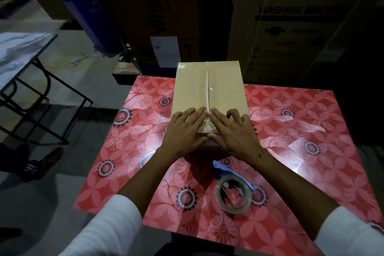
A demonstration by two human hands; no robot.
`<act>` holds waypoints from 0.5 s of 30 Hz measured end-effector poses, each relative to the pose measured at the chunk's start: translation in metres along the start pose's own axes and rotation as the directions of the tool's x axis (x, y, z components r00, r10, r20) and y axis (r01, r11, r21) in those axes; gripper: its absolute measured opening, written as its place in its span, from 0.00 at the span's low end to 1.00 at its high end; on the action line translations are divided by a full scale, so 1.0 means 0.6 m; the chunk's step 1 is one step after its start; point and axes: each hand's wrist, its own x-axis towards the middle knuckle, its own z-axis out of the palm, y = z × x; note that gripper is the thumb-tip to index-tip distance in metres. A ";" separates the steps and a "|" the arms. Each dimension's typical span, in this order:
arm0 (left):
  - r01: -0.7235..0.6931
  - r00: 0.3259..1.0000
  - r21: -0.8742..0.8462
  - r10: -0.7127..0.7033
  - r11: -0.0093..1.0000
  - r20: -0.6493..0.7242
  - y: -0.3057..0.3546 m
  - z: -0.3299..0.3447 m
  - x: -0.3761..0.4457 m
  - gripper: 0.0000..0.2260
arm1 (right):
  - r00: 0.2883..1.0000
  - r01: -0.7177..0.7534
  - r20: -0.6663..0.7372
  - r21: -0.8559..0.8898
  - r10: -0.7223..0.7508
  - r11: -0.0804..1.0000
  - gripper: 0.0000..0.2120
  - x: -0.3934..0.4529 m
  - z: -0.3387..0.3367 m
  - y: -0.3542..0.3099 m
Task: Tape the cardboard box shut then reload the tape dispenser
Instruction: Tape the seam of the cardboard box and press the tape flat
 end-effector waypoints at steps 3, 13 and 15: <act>0.035 0.996 0.032 -0.037 0.999 0.079 -0.005 0.004 0.000 0.36 | 1.000 -0.010 0.021 -0.013 0.010 1.000 0.31 -0.005 -0.002 -0.003; 0.019 0.995 -0.096 -0.010 0.995 0.098 -0.019 -0.001 -0.013 0.31 | 1.000 -0.005 0.031 0.180 0.000 0.984 0.23 -0.025 -0.008 0.027; 0.103 0.994 -0.156 -0.095 0.982 0.060 -0.017 -0.005 -0.029 0.28 | 1.000 -0.001 0.000 0.256 0.001 0.967 0.22 -0.029 -0.006 0.031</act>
